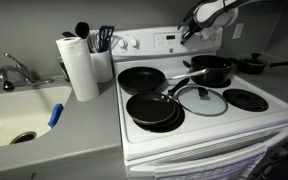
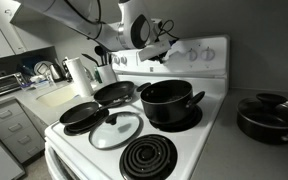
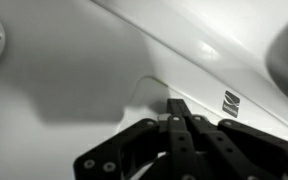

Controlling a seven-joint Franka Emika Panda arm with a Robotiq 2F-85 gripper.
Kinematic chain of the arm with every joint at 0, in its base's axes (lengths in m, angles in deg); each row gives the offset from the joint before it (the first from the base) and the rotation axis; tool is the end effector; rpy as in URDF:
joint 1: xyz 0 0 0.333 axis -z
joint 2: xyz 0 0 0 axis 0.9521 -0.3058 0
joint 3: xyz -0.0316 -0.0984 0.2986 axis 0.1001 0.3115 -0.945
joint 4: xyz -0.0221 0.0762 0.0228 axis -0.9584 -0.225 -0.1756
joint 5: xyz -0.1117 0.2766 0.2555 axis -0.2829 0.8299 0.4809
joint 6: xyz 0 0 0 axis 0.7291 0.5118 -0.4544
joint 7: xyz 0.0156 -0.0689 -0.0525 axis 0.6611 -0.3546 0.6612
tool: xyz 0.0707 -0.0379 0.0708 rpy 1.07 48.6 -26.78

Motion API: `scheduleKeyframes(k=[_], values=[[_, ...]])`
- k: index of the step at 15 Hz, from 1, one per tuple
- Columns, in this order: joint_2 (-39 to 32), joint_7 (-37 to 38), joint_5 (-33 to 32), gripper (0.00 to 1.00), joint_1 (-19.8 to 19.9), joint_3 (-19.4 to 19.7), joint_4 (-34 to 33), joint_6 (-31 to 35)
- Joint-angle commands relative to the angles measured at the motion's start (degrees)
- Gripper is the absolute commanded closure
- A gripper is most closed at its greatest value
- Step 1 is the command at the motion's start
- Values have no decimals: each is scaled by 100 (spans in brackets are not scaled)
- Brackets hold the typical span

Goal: Press the button at the bottom right corner of the face of the stove

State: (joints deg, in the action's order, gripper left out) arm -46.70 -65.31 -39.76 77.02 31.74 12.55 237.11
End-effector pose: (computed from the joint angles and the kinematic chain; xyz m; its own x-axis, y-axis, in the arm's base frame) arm 0.7325 -0.0563 0.4455 0.7272 0.3562 0.5868 0.2631 -0.9342 0.2411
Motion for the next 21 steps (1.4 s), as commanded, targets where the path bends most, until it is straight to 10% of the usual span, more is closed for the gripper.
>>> scheduleKeyframes(k=[1,21], values=[[-181,244,-241,100,65,-95,-207,90],[-267,587,-669,100,64,-11,-422,115]])
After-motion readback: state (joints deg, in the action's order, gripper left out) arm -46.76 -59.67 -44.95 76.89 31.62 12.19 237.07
